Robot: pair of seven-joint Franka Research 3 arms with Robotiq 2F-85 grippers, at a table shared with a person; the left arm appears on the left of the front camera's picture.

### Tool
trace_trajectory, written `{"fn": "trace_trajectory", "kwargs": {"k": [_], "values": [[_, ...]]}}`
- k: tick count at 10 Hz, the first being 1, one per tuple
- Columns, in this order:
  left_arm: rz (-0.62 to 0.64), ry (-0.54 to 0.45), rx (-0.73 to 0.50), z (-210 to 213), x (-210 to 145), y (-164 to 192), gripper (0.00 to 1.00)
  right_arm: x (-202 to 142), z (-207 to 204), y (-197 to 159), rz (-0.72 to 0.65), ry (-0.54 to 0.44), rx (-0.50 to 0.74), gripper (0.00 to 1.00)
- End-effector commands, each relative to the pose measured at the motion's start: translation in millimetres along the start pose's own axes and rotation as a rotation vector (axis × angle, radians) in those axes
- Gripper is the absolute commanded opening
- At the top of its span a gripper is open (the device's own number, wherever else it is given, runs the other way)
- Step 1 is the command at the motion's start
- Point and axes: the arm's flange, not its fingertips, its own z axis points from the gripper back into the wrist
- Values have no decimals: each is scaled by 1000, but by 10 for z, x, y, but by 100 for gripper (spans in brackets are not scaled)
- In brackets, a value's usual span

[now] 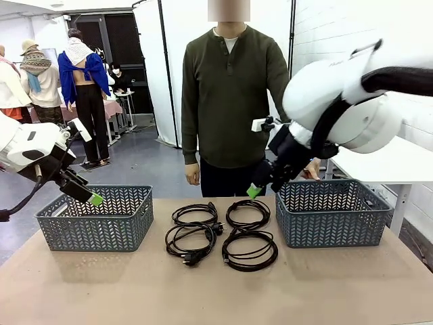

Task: Organize the cables according to human instructions.
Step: Pick up a bundle of cables and place it in the basket indicated by the human.

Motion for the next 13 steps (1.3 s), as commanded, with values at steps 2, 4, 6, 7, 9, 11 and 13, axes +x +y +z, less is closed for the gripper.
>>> {"fn": "trace_trajectory", "kwargs": {"k": [2, 4, 6, 7, 9, 11, 13], "values": [[12, -1, -2, -7, -10, 10, 100, 259, -360, 37, -65, 106, -74, 100], [12, -1, -2, -7, -10, 10, 100, 349, -604, 17, -97, 170, -79, 100], [12, -1, -2, -7, -10, 10, 100, 360, -734, 25, -106, 196, -106, 100], [12, -1, -2, -7, -10, 10, 100, 255, -682, 20, -85, 157, -63, 100], [12, -1, -2, -7, -10, 10, 100, 255, -682, 20, -85, 157, -63, 100], [12, -1, -2, -7, -10, 10, 100, 255, -682, 20, -85, 157, -63, 100], [12, -1, -2, -7, -10, 10, 100, 312, -686, 39, -86, 157, -74, 100]]}}
